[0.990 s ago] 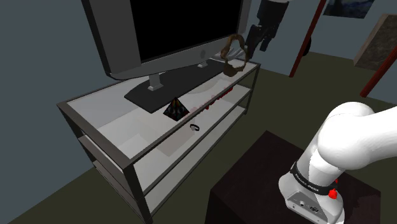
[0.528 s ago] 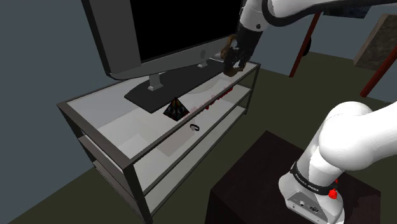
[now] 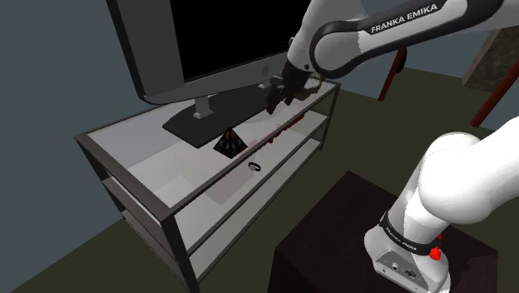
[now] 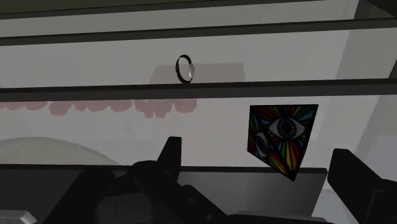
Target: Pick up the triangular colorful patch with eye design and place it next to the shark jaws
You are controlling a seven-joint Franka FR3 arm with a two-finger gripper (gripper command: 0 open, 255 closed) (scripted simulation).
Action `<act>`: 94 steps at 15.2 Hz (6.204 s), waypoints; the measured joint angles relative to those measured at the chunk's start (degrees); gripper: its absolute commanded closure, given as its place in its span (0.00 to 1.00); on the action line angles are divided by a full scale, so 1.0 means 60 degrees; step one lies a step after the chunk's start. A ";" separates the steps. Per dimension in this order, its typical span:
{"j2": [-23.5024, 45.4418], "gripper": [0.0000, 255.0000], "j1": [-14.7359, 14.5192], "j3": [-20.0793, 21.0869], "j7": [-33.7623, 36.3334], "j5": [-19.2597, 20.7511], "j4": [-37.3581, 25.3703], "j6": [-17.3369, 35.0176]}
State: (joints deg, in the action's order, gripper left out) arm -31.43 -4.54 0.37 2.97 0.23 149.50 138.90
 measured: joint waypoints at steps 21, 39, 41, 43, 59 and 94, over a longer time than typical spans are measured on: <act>0.6342 0.00 -0.0972 0.0340 -0.0891 -0.1741 -0.1909 0.6453; 0.6407 1.00 -0.0990 0.0335 -0.0871 -0.1724 -0.1957 0.6480; 0.6222 1.00 -0.1026 0.0260 -0.0794 -0.1629 -0.1981 0.6264; 0.6057 1.00 -0.1062 0.0192 -0.0700 -0.1518 -0.2036 0.6042; 0.4548 1.00 -0.1092 0.0030 -0.0011 -0.0761 -0.2628 0.3940; 0.3283 1.00 -0.0993 0.0041 0.0333 -0.0435 -0.5889 -0.0585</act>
State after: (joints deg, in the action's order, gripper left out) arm -11.74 -10.50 0.62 4.97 -2.38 114.16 135.39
